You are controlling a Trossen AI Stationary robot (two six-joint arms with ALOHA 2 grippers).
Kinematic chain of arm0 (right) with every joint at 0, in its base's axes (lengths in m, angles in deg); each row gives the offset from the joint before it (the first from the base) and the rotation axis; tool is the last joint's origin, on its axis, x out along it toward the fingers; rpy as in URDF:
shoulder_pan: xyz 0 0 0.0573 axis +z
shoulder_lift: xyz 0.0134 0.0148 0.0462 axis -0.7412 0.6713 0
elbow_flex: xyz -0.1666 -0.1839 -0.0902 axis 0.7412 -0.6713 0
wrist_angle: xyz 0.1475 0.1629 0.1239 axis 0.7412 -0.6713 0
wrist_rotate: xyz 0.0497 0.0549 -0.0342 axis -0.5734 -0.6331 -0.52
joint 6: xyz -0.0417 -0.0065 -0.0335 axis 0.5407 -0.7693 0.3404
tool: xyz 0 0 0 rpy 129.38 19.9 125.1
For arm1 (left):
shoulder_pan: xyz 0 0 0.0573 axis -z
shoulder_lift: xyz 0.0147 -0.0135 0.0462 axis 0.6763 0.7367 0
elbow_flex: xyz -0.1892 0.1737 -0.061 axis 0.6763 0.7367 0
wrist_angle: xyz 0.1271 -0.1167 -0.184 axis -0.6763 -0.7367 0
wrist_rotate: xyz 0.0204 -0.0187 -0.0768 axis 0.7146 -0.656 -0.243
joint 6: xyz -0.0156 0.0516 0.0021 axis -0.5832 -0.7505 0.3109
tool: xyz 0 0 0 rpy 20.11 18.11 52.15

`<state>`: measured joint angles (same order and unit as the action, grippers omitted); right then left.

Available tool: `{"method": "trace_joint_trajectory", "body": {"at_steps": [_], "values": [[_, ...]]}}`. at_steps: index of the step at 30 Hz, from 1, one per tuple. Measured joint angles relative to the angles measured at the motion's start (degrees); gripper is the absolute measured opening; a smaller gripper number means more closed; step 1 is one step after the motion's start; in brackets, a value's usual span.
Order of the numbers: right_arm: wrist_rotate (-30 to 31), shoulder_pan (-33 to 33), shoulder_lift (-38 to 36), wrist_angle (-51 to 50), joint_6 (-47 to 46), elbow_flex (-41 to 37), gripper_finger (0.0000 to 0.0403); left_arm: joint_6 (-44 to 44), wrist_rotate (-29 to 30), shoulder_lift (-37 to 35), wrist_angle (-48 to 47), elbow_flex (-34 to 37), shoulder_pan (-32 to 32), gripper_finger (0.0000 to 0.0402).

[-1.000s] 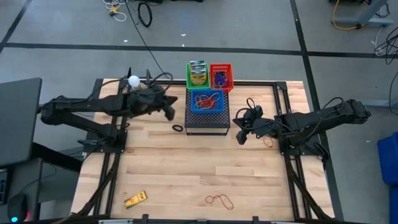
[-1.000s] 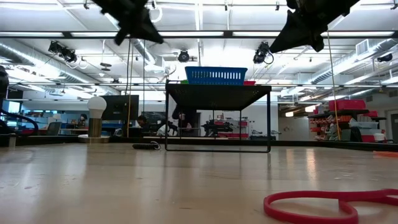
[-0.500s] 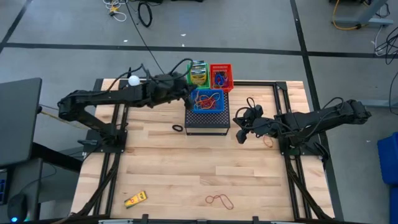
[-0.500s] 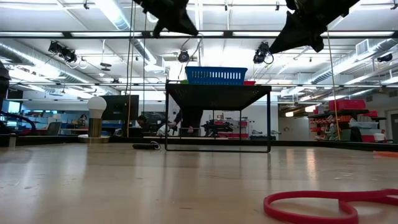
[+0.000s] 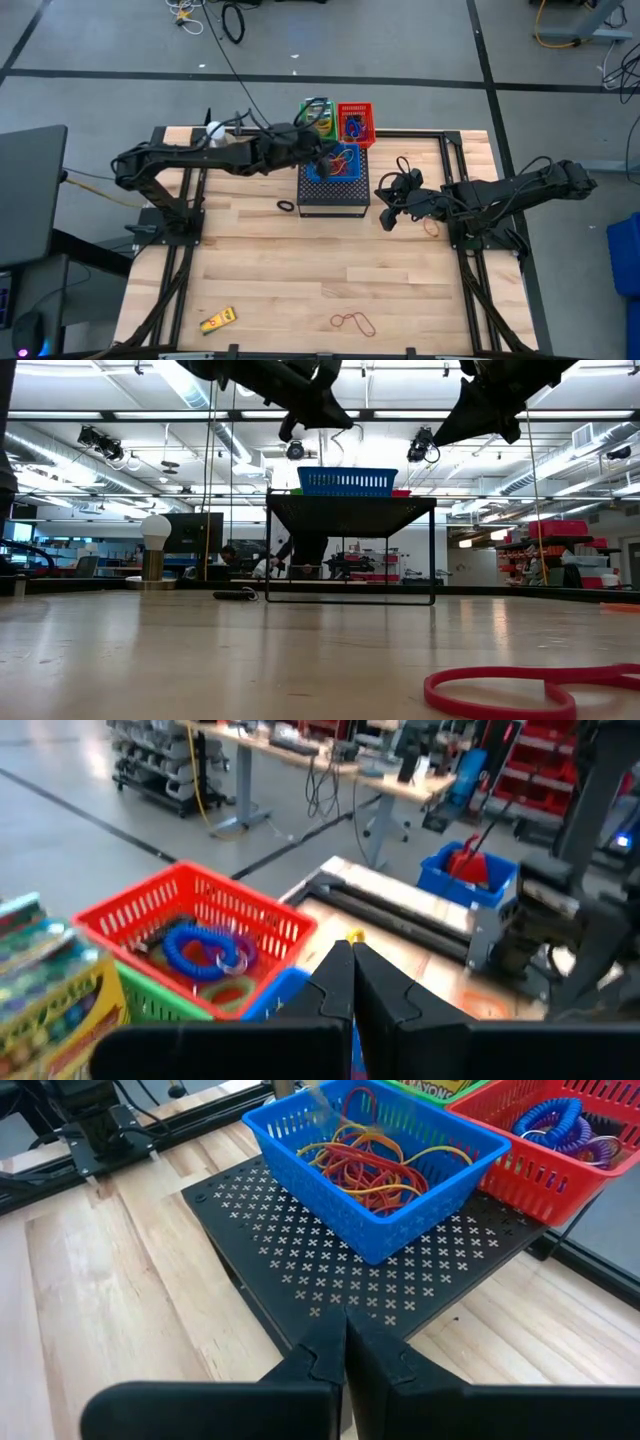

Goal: Pick & Place Office Desk Supplies
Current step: Put the yellow rubber band into the blue bin on the shelf

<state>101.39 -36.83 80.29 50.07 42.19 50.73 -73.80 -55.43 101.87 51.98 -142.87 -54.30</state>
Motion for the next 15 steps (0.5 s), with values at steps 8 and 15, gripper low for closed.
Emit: {"method": "trace_joint_trajectory", "body": {"at_steps": [8,15], "values": [[0.0,0.0,0.0,0.0,0.0,0.0,0.0011,-0.4,0.0,2.4,0.3,0.0,-1.4,0.0003],[0.0,0.0,0.0,0.0,0.0,0.0,0.0011,-1.2,-0.3,3.2,-7.2,0.0,-1.9,0.0012]]}}
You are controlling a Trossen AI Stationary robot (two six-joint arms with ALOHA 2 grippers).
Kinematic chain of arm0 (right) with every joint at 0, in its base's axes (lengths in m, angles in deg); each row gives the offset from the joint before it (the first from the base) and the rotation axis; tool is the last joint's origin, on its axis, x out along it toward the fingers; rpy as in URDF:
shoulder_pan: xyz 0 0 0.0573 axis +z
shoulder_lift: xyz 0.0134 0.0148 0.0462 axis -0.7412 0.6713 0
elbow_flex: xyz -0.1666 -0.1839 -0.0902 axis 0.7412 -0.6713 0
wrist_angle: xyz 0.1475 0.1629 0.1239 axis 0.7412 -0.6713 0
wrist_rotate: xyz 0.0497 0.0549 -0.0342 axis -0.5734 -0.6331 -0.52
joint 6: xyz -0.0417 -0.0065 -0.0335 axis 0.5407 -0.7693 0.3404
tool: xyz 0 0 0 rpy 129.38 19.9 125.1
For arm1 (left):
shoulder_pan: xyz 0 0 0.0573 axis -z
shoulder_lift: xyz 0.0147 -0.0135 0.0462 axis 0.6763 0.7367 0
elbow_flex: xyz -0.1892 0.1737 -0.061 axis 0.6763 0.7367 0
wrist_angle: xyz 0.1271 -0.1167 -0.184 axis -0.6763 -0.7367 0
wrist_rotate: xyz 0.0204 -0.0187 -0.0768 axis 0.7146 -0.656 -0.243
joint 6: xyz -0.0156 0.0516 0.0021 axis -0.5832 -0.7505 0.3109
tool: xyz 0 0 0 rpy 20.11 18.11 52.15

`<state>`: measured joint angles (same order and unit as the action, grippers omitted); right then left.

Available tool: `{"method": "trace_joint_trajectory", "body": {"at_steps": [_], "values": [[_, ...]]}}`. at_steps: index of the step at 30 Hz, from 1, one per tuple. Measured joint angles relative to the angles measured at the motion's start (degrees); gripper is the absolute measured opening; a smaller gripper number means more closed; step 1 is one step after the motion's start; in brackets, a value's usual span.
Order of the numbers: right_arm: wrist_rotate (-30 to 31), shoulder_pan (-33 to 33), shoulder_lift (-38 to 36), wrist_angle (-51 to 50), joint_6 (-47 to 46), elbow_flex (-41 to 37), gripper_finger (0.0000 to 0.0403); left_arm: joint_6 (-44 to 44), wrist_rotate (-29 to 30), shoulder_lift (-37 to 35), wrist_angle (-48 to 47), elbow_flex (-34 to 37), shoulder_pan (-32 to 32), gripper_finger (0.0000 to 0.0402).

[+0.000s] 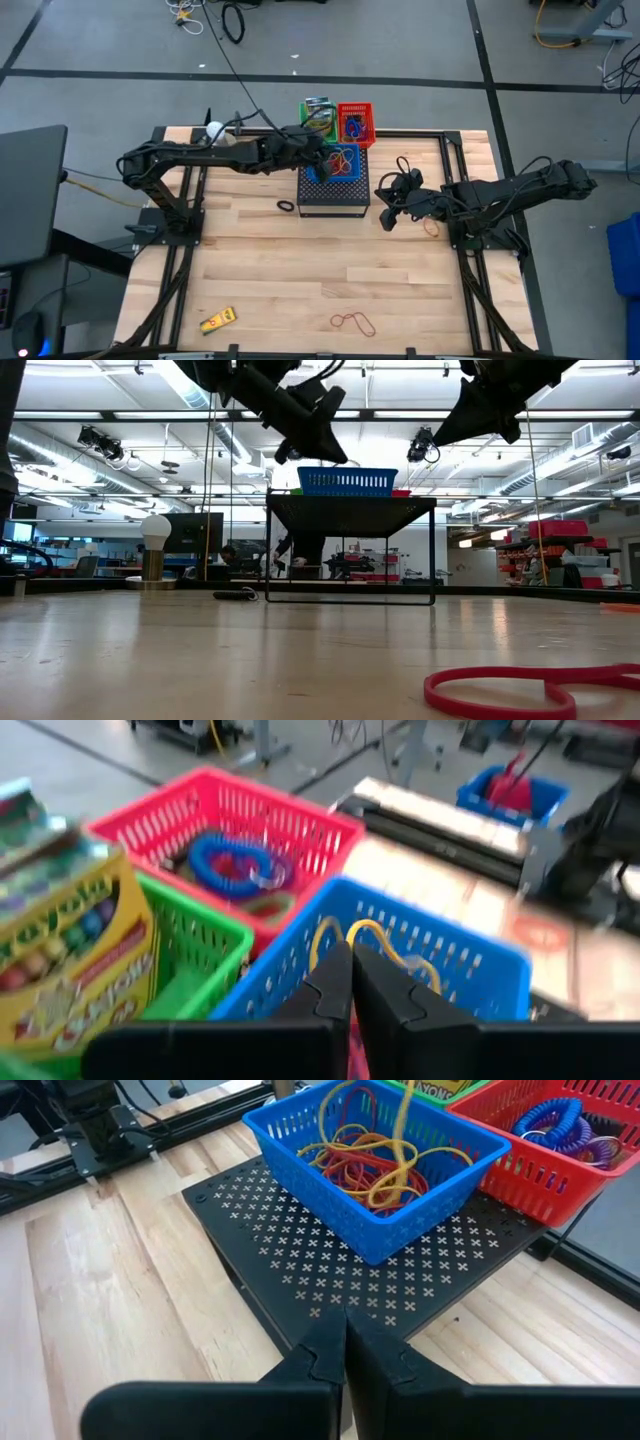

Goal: Pick & Place Office Desk Supplies
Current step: Put the yellow rubber band into the blue bin on the shelf, then put the small box of crayon into the green bin on the shelf

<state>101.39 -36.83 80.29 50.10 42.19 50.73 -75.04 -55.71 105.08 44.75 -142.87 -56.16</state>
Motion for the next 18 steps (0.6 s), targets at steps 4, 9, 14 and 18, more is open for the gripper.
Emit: {"method": "trace_joint_trajectory", "body": {"at_steps": [4,9,14,18], "values": [[0.0,0.0,0.0,0.0,0.0,0.0,0.0011,-0.1,0.0,0.0,-4.5,0.0,0.0,0.0031],[0.0,0.0,0.0,0.0,0.1,0.0,0.0011,0.3,-2.7,-0.1,-5.9,-0.2,-0.1,0.0074],[0.0,0.0,0.0,0.0,0.2,0.0,0.0011,1.7,-6.9,-0.3,-10.5,-4.1,-0.7,0.0123],[0.0,0.0,0.0,0.0,0.2,0.0,0.0011,1.6,-6.8,-0.3,-15.7,-8.1,-1.2,0.0151]]}}
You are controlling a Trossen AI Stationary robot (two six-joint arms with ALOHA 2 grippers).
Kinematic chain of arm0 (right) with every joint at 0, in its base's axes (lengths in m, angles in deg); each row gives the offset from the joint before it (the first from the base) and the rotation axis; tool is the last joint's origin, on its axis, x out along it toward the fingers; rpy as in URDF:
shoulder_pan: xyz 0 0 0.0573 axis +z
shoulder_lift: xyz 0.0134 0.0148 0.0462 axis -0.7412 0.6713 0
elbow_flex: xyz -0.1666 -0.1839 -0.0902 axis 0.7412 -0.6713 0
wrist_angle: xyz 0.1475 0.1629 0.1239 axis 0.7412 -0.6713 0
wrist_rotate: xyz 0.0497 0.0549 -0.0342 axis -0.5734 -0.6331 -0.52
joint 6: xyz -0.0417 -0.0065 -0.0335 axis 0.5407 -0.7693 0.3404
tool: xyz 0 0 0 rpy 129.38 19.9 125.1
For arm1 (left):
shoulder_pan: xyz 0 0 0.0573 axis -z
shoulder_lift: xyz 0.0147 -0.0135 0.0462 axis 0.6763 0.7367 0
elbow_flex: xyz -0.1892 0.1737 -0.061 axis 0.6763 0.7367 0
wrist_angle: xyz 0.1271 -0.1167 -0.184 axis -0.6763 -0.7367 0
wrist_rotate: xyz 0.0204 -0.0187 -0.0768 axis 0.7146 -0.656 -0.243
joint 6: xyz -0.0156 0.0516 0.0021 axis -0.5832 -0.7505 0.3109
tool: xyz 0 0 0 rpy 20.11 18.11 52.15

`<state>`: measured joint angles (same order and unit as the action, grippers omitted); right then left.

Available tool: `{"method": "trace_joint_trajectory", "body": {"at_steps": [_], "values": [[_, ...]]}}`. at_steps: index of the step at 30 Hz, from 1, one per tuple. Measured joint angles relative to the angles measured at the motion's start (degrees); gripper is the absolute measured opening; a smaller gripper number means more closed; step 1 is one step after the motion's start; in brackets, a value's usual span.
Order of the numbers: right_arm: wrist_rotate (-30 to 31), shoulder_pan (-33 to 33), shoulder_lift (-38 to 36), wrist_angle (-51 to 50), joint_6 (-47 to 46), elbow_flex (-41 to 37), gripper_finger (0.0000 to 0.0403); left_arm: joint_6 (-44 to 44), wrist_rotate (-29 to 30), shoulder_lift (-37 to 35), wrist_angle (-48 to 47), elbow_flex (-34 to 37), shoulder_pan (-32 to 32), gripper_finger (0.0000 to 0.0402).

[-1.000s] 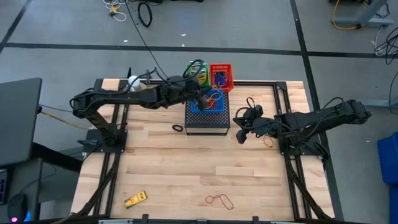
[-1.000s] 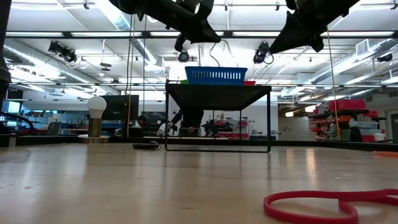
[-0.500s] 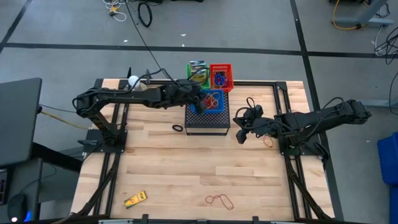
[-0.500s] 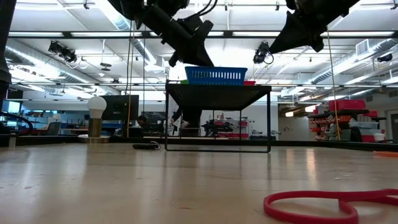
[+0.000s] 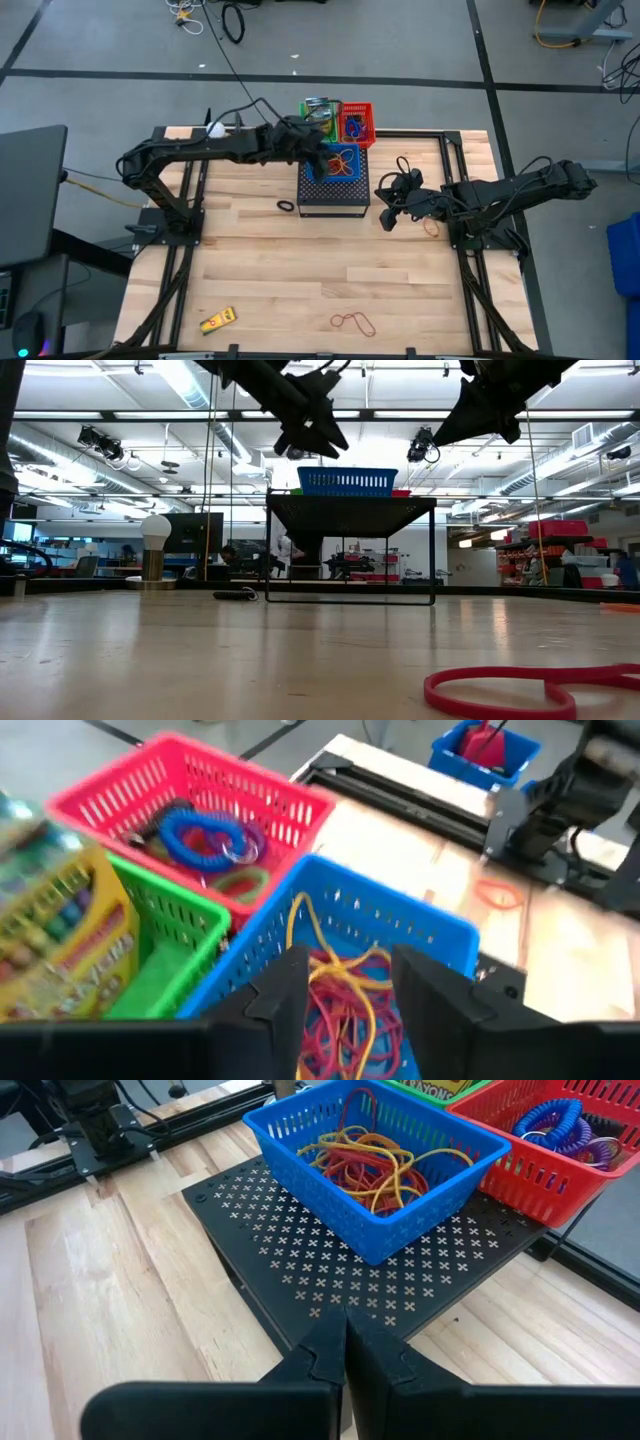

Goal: Pick & Place Office Desk Supplies
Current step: Put the small box of crayon into the green bin on the shelf

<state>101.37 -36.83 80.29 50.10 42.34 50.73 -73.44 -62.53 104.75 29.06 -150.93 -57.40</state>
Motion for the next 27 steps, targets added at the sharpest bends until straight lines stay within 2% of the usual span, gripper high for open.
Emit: {"method": "trace_joint_trajectory", "body": {"at_steps": [8,11,15,20,27], "values": [[0.0,0.0,0.0,0.0,0.8,0.0,0.0011,0.4,-5.9,0.0,-10.2,-7.1,-2.9,0.0163],[0.0,0.0,0.0,0.0,1.3,0.0,0.0011,1.7,-11.2,0.0,-12.4,-8.4,-4.4,0.0162],[-0.1,-0.7,0.0,0.0,1.3,0.0,0.0011,4.9,-17.7,0.0,-12.5,-9.0,-6.3,0.016],[-0.1,-1.9,0.0,0.0,1.3,0.0,0.0011,7.6,-20.2,0.0,-11.3,-9.4,-7.5,0.0158],[-0.1,-2.6,0.0,0.2,1.2,0.0,0.0011,8.8,-26.7,0.0,-9.3,-9.4,-8.4,0.0158]]}}
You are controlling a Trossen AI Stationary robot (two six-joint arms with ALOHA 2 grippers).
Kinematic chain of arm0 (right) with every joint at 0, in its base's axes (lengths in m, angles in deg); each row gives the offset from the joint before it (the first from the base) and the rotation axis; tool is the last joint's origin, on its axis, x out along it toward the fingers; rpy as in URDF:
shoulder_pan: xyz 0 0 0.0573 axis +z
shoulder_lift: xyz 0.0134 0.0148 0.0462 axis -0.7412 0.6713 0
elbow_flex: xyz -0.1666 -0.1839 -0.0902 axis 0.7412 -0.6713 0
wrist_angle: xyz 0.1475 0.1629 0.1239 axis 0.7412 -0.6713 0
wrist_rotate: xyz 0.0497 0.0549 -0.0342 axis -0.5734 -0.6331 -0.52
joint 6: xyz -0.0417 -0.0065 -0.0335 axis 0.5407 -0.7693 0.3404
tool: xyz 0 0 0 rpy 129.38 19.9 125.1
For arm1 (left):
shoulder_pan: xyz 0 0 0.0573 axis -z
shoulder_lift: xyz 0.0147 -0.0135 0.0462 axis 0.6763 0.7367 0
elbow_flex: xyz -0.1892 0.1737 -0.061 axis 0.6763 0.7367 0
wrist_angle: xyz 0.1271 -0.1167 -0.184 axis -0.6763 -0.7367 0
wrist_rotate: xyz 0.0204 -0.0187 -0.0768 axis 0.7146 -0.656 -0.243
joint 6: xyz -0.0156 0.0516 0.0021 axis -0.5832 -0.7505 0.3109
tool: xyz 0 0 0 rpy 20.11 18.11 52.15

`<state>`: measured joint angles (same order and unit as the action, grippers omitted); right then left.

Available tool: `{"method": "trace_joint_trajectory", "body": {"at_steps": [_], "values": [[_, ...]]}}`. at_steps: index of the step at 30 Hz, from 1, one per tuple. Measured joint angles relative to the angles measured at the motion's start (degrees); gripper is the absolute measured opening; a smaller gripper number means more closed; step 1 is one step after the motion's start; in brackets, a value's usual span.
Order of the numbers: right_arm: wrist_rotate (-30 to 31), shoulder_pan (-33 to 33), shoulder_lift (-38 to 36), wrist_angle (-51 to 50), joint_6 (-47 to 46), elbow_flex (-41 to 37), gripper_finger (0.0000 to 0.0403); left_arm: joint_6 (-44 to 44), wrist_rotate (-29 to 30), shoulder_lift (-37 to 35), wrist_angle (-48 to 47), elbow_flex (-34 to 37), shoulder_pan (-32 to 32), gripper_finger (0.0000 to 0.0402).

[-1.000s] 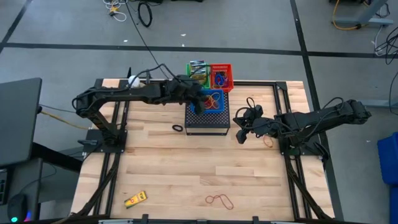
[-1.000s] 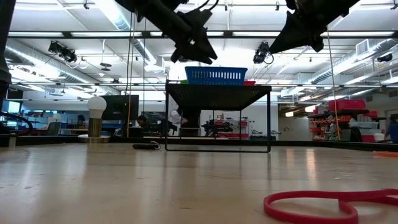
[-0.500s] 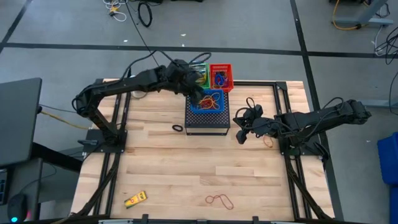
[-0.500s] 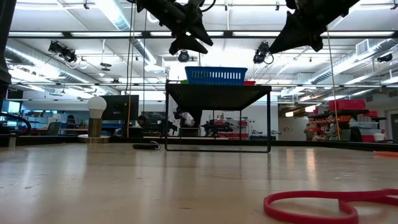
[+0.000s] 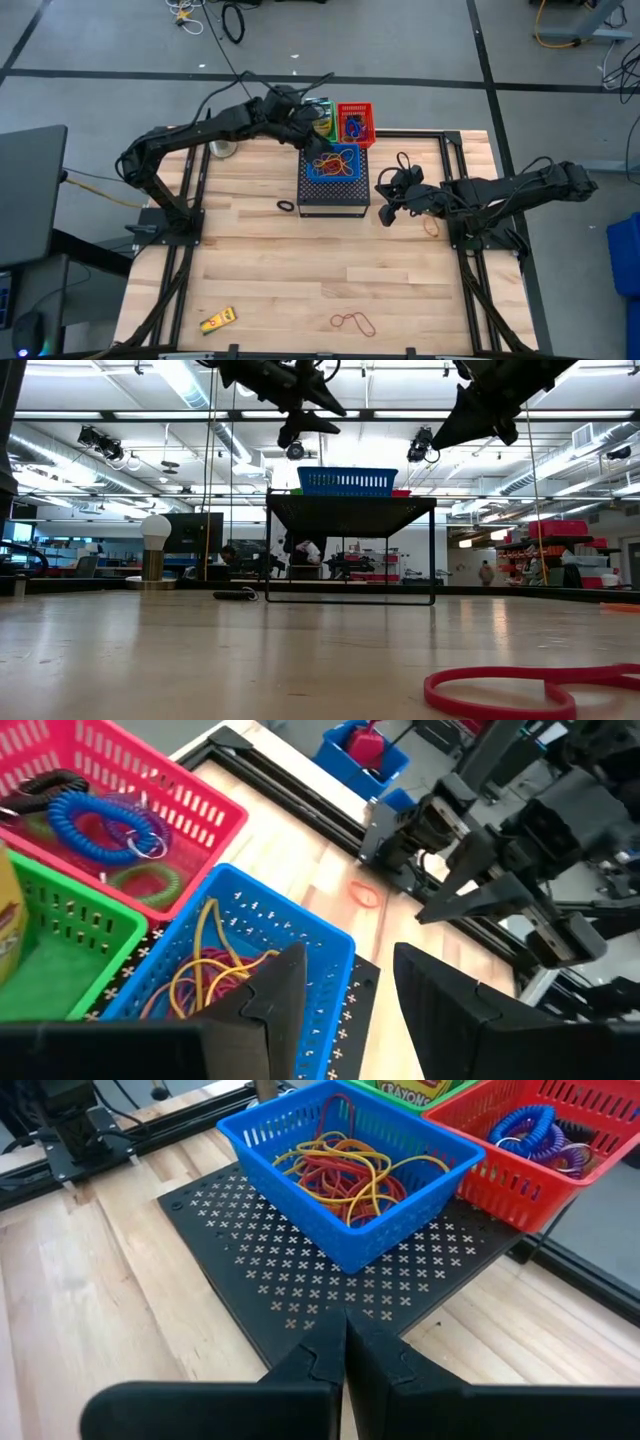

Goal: Pick & Place Office Desk Supplies
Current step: Put the small box of crayon into the green bin on the shelf

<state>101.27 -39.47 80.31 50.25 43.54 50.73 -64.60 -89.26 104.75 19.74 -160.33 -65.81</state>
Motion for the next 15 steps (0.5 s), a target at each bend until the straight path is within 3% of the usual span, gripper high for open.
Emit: {"method": "trace_joint_trajectory", "body": {"at_steps": [7,15], "values": [[0.1,0.0,0.0,0.1,-0.2,0.0,0.0011,-3.0,-0.4,-1.5,0.0,0.0,-0.5,0.0154],[1.4,0.1,0.0,0.4,2.0,0.0,0.0011,-11.9,2.4,-4.8,-0.4,0.0,0.1,0.0119]]}}
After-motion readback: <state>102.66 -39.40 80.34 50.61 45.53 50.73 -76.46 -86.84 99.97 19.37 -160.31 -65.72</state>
